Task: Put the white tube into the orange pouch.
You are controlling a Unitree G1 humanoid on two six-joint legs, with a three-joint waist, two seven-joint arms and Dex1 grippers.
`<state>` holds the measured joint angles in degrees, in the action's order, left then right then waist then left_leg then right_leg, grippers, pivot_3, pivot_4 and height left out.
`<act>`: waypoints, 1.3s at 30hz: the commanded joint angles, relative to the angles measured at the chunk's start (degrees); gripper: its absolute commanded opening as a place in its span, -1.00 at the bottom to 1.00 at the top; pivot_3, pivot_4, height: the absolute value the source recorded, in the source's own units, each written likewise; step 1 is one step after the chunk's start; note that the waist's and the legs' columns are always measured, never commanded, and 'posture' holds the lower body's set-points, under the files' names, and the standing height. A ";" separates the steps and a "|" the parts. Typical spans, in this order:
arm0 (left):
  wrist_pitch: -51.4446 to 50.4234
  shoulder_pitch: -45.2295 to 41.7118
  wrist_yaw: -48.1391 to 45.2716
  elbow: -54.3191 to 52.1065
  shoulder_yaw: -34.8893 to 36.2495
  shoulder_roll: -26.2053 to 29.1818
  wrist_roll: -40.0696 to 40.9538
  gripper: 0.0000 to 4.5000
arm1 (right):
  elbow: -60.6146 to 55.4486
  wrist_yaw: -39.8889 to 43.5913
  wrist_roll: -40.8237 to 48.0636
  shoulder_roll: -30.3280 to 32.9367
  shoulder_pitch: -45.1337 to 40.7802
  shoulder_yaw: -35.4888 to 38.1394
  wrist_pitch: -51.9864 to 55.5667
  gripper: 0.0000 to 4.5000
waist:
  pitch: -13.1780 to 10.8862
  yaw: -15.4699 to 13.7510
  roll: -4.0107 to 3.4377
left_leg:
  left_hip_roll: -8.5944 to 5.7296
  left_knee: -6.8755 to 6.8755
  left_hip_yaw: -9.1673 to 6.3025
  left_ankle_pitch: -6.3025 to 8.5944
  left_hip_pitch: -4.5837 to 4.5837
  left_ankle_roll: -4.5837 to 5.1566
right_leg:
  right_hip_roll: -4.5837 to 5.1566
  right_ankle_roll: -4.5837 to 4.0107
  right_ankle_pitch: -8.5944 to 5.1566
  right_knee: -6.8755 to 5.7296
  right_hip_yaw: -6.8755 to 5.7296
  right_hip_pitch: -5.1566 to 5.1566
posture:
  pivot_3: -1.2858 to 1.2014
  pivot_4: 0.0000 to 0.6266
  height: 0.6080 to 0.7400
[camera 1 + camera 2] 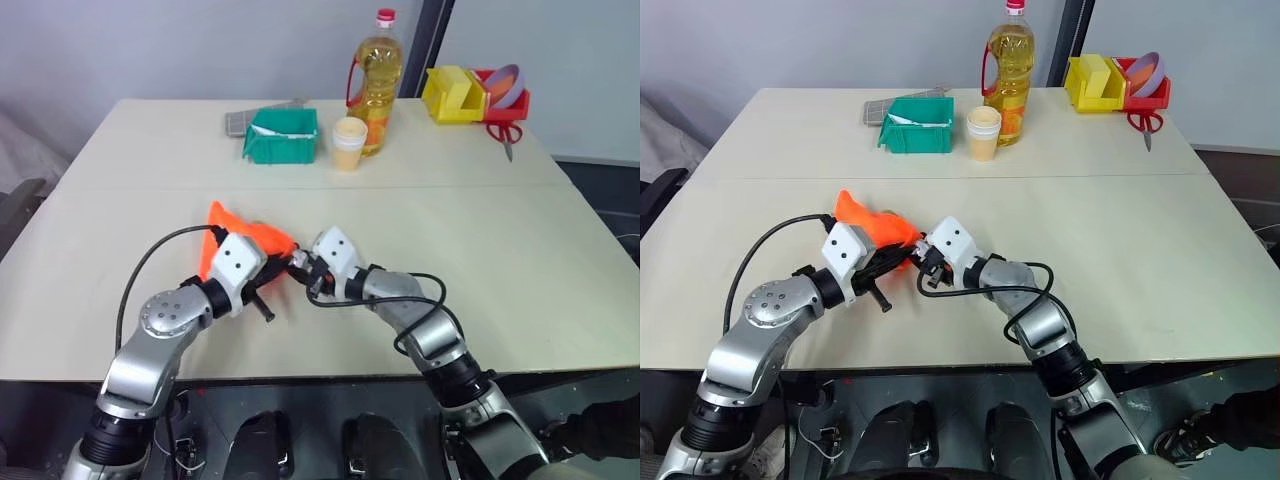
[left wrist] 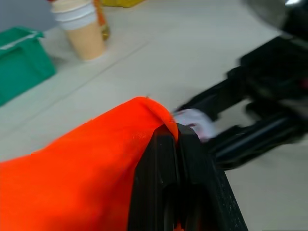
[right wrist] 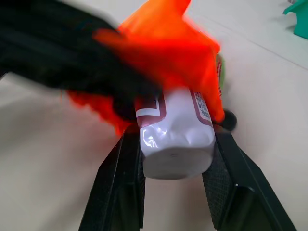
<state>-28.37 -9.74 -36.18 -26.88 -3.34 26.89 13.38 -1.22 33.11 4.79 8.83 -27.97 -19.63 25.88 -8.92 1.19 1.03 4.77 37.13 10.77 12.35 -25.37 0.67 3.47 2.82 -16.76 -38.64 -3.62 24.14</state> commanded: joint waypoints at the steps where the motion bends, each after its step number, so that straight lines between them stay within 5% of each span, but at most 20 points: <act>1: -2.25 0.15 -1.55 -4.40 0.80 0.38 4.56 -1.00 | 0.31 -1.45 -0.20 -2.53 -2.91 0.44 -1.61 -0.49 | 0.00 0.01 0.00 | 0.00 0.00 0.00 0.00 0.00 0.00 | 0.00 0.00 0.00 0.00 0.00 0.01 | 0.03 -0.52 1.00; 13: -4.23 1.75 -2.87 -3.74 3.95 3.94 9.44 -1.00 | 0.65 -1.74 0.44 -4.97 -4.22 0.42 4.39 -0.49 | 0.00 0.10 0.00 | 0.01 -0.03 0.00 0.00 0.00 -0.02 | 0.00 0.00 0.00 -0.01 0.00 0.03 | 0.03 -0.52 1.00; 20: -2.05 3.17 -4.00 -0.64 5.16 6.20 8.74 -1.00 | -8.25 1.68 2.67 -0.36 -0.12 1.47 7.95 0.98 | 0.00 -0.05 0.00 | 0.00 -0.02 0.00 0.02 -0.01 -0.05 | 0.05 -0.02 -0.01 0.01 0.00 0.03 | 0.03 -0.52 1.00; 28: -1.70 5.59 -7.70 2.72 9.24 9.37 11.61 -1.00 | -21.65 8.62 8.68 11.25 6.96 4.57 11.89 0.98 | 0.00 0.01 -0.01 | 0.00 -0.07 -0.02 0.17 -0.02 0.01 | 0.09 -0.20 -0.11 0.03 0.02 0.07 | 0.03 -0.52 1.00; 31: -1.81 6.35 -8.82 3.31 10.23 10.14 12.59 -0.58 | -22.78 9.57 9.94 13.35 7.84 5.32 12.21 1.00 | -0.01 0.24 -0.01 | 0.00 -0.10 -0.03 0.29 -0.01 0.16 | 0.08 -0.23 -0.12 0.03 0.02 0.09 | 0.03 -0.52 1.00; 37: -3.00 10.17 -12.82 1.50 12.25 13.00 16.31 0.76 | -17.32 6.07 14.13 10.82 3.26 12.63 14.73 1.00 | -0.01 0.82 -0.01 | 0.01 -0.10 -0.03 0.30 -0.02 0.15 | 0.10 -0.25 -0.13 0.04 0.02 0.11 | 0.03 -0.52 1.00; 39: -3.56 10.42 -13.24 0.77 12.86 12.93 17.83 0.76 | -14.50 3.92 14.81 9.11 1.00 14.18 16.07 1.00 | -0.01 1.03 -0.01 | 0.01 -0.09 -0.06 0.31 -0.02 0.14 | 0.10 -0.26 -0.13 0.05 0.01 0.15 | 0.03 -0.52 1.00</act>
<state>-32.14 0.96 -48.67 -23.59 8.00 39.40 29.15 -16.11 38.46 18.24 18.88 -25.63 -7.09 41.40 -8.93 2.22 1.01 4.78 37.04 10.71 12.66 -25.39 0.80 3.58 2.55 -16.89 -38.59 -3.60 24.30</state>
